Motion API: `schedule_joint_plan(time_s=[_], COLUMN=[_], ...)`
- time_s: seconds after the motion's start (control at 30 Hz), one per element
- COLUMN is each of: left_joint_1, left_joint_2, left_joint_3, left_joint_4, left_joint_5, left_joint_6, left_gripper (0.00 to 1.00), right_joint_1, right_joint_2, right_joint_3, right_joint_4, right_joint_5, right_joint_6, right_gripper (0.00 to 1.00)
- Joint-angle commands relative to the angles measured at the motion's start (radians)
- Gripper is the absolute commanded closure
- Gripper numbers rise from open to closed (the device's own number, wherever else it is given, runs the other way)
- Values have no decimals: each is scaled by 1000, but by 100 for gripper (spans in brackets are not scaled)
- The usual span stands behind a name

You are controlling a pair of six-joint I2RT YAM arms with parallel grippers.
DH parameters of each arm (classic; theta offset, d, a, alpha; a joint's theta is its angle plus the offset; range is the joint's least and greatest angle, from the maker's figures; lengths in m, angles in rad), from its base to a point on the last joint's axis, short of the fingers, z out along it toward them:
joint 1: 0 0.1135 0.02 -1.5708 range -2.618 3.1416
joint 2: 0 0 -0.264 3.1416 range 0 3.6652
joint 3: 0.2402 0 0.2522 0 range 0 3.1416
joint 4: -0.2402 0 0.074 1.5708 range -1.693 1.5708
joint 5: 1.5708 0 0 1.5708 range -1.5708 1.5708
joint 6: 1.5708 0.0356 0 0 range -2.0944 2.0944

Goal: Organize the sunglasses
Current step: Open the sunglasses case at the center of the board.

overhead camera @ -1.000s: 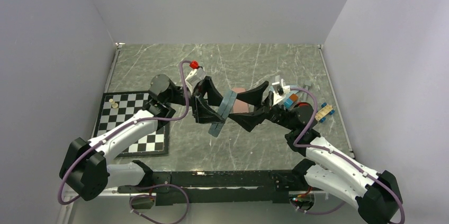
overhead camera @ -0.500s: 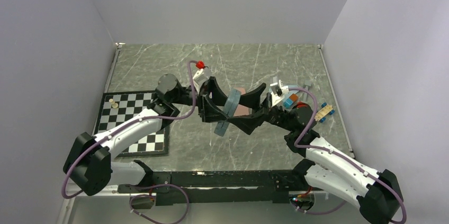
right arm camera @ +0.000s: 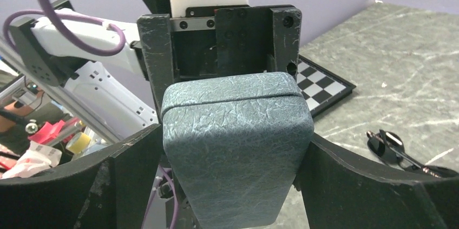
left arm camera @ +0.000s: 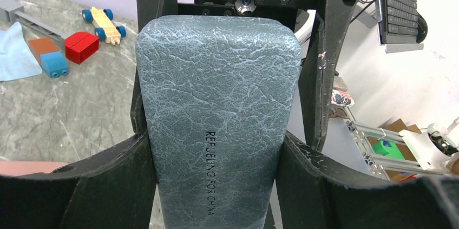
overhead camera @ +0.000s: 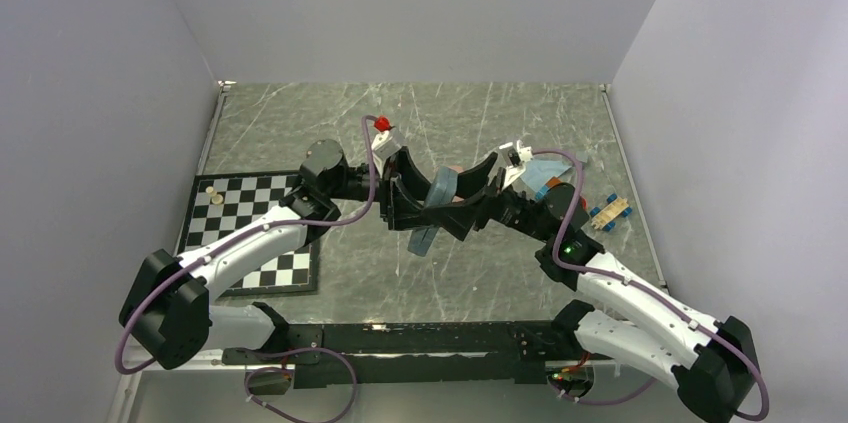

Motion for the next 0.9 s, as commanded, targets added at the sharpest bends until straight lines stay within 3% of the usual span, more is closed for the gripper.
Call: schedule_joint_plan(time_s=[0.0, 0.13, 0.3, 0.47, 0.63, 0.73, 0.8, 0.83, 0.87], left_joint_1=[10, 25, 58, 58, 55, 54, 48, 41, 26], left_joint_2=[-12, 6, 28, 21, 1, -32, -59, -72, -84], left_joint_3=[9, -2, -37, -26, -14, 8, 27, 38, 52], left_joint_4=[-17, 38, 216, 179, 63, -136, -266, -332, -394], left_joint_5=[-95, -70, 3, -11, -63, -168, -261, -319, -384], left_joint_6=[36, -10, -137, -110, -42, 70, 139, 173, 204], left_gripper=[100, 100, 100, 100, 100, 100, 100, 100, 100], right_joint_1=[25, 25, 25, 25, 25, 25, 25, 25, 25], right_joint_2=[-27, -39, -88, -72, -39, -39, -40, -37, -34], right_joint_3=[67, 66, 25, 31, 78, 117, 141, 154, 170], right_joint_4=[-70, -100, -52, -9, -78, -191, -272, -319, -367], right_joint_5=[17, -13, -107, -126, -70, 19, 100, 148, 197], right_joint_6=[-16, -36, -84, -80, -77, -88, -97, -98, -94], right_gripper=[11, 15, 13, 19, 41, 68, 78, 96, 100])
